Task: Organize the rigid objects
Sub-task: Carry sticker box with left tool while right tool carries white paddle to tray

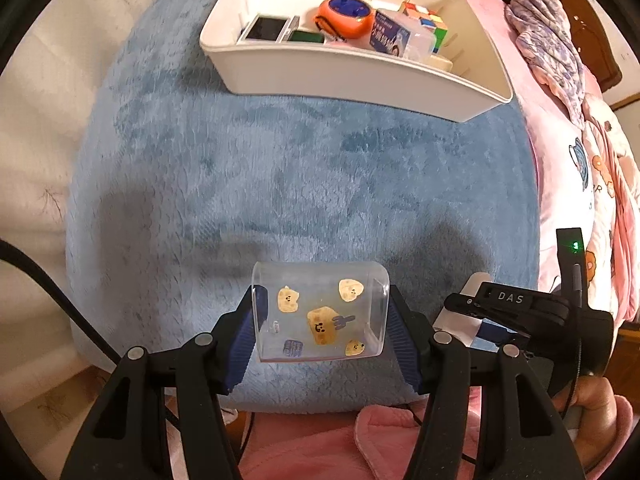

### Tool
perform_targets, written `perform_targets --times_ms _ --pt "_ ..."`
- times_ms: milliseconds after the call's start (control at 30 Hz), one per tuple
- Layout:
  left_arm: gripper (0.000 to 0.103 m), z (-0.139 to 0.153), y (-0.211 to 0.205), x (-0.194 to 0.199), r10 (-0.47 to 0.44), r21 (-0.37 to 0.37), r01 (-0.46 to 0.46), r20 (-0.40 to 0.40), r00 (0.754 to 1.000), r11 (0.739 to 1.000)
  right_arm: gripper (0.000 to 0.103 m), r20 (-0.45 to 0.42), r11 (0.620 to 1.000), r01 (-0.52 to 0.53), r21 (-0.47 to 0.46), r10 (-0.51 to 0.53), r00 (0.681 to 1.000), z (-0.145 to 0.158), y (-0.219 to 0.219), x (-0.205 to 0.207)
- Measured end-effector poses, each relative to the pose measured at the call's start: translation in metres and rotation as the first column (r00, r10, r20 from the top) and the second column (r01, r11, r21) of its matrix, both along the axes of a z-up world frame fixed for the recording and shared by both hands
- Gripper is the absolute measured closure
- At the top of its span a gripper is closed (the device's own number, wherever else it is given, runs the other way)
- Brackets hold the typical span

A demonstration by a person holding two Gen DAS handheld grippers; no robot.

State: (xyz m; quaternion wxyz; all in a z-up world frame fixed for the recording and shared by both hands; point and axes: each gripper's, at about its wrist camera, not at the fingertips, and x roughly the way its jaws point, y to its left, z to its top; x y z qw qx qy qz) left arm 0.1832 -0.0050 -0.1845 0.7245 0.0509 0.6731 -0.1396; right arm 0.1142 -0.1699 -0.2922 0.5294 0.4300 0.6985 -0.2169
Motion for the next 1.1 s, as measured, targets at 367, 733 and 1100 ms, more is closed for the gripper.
perform_targets --times_ms 367,733,1100 --pt "0.040 0.026 -0.007 0.012 -0.036 -0.001 0.037 0.095 0.995 0.999 0.047 0.131 0.998 0.051 -0.041 -0.045 0.990 0.053 -0.045 0.019" --pt "0.040 0.054 -0.021 0.044 -0.049 -0.028 0.055 0.174 0.984 0.998 0.047 0.269 0.985 0.082 -0.154 -0.038 0.962 0.099 -0.077 0.038" --pt "0.040 0.073 -0.039 0.091 -0.083 -0.042 0.097 0.257 0.963 0.994 0.047 0.401 0.952 0.106 -0.286 0.019 0.916 0.126 -0.081 0.073"
